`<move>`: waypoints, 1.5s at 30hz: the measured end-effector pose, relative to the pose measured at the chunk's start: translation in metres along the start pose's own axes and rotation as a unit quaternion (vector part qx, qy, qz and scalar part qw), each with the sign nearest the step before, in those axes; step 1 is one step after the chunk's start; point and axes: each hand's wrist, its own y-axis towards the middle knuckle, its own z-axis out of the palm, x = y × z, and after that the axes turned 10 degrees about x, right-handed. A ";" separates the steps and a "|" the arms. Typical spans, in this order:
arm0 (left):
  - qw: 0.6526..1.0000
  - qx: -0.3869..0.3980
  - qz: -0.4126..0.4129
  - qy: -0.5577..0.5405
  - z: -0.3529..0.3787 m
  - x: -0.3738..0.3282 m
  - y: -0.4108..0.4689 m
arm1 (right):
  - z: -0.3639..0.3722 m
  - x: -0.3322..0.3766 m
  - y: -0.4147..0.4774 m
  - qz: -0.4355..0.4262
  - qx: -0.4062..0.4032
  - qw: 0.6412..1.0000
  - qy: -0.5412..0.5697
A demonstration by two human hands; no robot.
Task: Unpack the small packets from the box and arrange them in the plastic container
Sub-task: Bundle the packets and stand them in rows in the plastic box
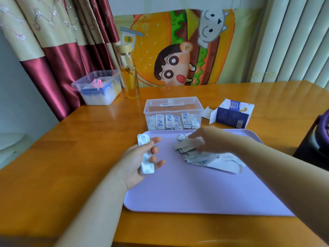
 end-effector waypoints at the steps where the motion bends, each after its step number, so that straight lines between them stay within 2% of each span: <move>1: 0.999 -0.004 0.005 -0.044 0.000 0.000 0.001 | -0.001 0.000 0.002 0.003 0.030 0.999 -0.023; 3: 0.995 -0.009 0.014 -0.102 -0.002 -0.003 0.001 | -0.004 0.001 0.006 0.002 0.040 0.999 -0.032; 6: 0.992 -0.007 0.020 -0.126 -0.005 -0.007 -0.001 | -0.004 0.006 0.003 0.011 0.016 0.999 -0.043; 9: 0.992 -0.013 0.025 -0.124 -0.006 -0.004 0.000 | -0.002 0.011 -0.003 0.009 -0.066 0.997 -0.035; 11: 0.991 -0.030 0.024 -0.131 -0.004 -0.001 0.003 | -0.005 0.010 -0.011 0.013 -0.127 0.989 0.071; 12: 0.989 -0.039 0.022 -0.140 -0.003 0.001 0.004 | -0.006 0.011 -0.016 0.013 -0.130 0.977 0.167; 13: 0.988 -0.043 0.018 -0.149 0.000 0.004 0.006 | -0.005 0.012 -0.021 0.007 -0.116 0.951 0.286; 15: 0.987 -0.035 0.004 -0.155 0.008 0.011 0.007 | 0.004 0.022 -0.030 -0.018 -0.060 0.861 0.505; 17: 0.990 -0.004 -0.010 -0.140 0.018 0.019 0.006 | 0.020 0.031 -0.032 -0.044 -0.012 0.770 0.637; 18: 0.993 0.015 -0.014 -0.120 0.023 0.023 0.005 | 0.027 0.036 -0.033 -0.053 0.008 0.736 0.675; 20: 0.996 0.049 -0.017 -0.068 0.031 0.029 0.002 | 0.035 0.044 -0.036 -0.071 0.051 0.690 0.718; 25: 0.999 0.047 0.017 -0.020 0.033 0.035 0.002 | 0.041 0.050 -0.041 -0.087 0.091 0.632 0.764; 27: 0.998 0.045 0.026 -0.024 0.034 0.035 0.000 | 0.043 0.050 -0.041 -0.088 0.090 0.626 0.769; 37: 0.999 0.030 0.034 -0.024 0.041 0.044 -0.003 | 0.060 0.057 -0.036 -0.083 -0.036 0.677 0.730; 42: 0.998 0.028 0.051 0.002 0.036 0.047 -0.001 | 0.060 0.058 -0.035 -0.063 0.004 0.697 0.714; 45: 0.997 0.024 0.070 0.010 0.033 0.043 -0.001 | 0.055 0.058 -0.036 -0.047 -0.006 0.708 0.705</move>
